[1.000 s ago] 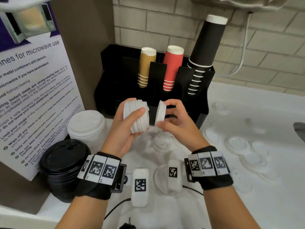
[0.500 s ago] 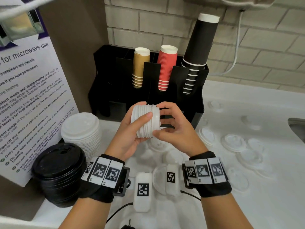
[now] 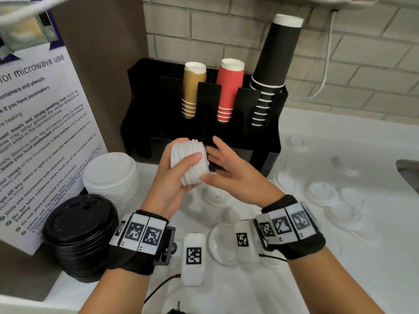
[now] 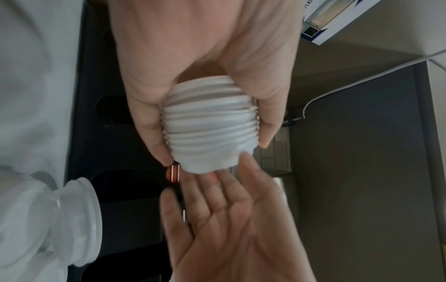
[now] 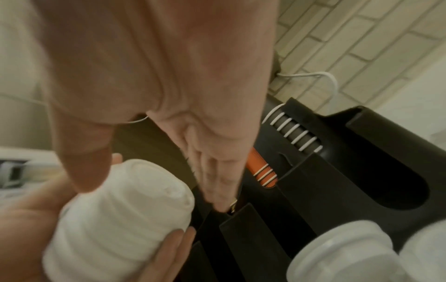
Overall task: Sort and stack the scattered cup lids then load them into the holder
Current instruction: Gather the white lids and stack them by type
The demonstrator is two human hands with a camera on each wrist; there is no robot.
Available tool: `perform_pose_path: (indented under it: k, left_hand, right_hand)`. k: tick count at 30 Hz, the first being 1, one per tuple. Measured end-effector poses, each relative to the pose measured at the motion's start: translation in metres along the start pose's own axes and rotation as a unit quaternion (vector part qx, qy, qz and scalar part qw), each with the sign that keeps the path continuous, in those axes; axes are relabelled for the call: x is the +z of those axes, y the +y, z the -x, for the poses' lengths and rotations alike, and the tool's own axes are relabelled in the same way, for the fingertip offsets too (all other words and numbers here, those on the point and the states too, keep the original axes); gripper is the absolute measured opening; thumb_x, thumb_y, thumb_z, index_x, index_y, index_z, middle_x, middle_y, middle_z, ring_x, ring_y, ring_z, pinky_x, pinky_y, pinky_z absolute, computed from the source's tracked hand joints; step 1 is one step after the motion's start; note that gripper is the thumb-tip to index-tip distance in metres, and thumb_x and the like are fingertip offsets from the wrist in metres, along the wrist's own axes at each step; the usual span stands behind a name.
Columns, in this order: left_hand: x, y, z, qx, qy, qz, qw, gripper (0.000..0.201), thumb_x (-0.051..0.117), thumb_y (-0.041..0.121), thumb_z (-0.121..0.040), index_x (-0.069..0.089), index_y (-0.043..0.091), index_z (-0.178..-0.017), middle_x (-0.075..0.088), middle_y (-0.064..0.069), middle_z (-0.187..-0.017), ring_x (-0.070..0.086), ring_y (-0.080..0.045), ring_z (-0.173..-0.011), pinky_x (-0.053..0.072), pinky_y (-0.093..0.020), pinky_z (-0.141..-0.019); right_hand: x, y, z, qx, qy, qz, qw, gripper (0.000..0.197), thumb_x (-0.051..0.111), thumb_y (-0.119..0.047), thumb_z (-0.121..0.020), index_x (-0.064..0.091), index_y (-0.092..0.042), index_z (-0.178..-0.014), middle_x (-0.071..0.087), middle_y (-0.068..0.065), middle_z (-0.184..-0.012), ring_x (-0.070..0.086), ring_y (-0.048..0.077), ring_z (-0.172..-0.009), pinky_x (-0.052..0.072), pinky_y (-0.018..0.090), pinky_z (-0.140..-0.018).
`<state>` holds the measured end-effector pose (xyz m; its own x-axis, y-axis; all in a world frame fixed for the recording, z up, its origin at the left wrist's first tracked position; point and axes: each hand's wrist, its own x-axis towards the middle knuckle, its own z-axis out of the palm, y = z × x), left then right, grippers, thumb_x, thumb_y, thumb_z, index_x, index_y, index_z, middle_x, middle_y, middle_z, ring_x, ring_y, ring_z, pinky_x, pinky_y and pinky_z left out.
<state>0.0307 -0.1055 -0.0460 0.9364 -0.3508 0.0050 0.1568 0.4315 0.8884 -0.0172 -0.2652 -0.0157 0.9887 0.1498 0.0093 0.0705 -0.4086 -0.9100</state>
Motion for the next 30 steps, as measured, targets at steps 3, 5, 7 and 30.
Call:
perform_pose_path:
  k: [3,5,7,30]
  left_hand:
    - [-0.005,0.0,-0.003,0.017,0.036,0.009,0.999,0.05,0.076,0.03,-0.066,0.058,0.034,-0.113,0.068,0.009,-0.105,0.07,-0.009,-0.091,0.058,-0.037,-0.074]
    - [-0.009,0.0,-0.004,0.017,0.047,0.015,0.999,0.049,0.073,0.029,-0.066,0.058,0.034,-0.112,0.066,0.008,-0.107,0.069,-0.01,-0.091,0.058,-0.036,-0.074]
    - [-0.011,0.001,-0.004,0.016,0.049,0.014,0.999,0.049,0.073,0.03,-0.066,0.058,0.034,-0.112,0.064,0.007,-0.109,0.067,-0.01,-0.094,0.058,-0.034,-0.073]
    - [0.007,-0.002,0.002,-0.047,-0.005,0.027,0.998,0.052,0.076,0.028,-0.072,0.058,0.033,-0.12,0.063,0.0,-0.123,0.064,-0.02,-0.108,0.058,-0.042,-0.082]
  right_hand:
    - [0.001,0.0,0.003,0.022,-0.046,0.196,0.979,0.08,0.076,-0.039,-0.078,0.032,-0.023,-0.144,0.04,-0.006,-0.139,0.044,0.012,-0.126,0.041,0.014,-0.086]
    - [0.008,0.001,0.013,0.018,-0.11,0.337,0.935,0.07,0.08,-0.047,-0.069,0.047,-0.025,-0.126,0.047,-0.003,-0.12,0.049,0.016,-0.108,0.046,0.028,-0.084]
    - [0.02,0.004,0.024,0.013,-0.186,0.439,0.879,0.076,0.082,-0.053,-0.06,0.045,-0.028,-0.122,0.044,-0.003,-0.113,0.045,0.018,-0.101,0.043,0.034,-0.079]
    - [-0.02,-0.004,0.027,-0.121,0.181,-0.195,0.956,0.038,0.075,-0.009,-0.071,0.041,-0.015,-0.088,0.061,0.001,-0.104,0.062,0.012,-0.097,0.051,0.025,-0.078]
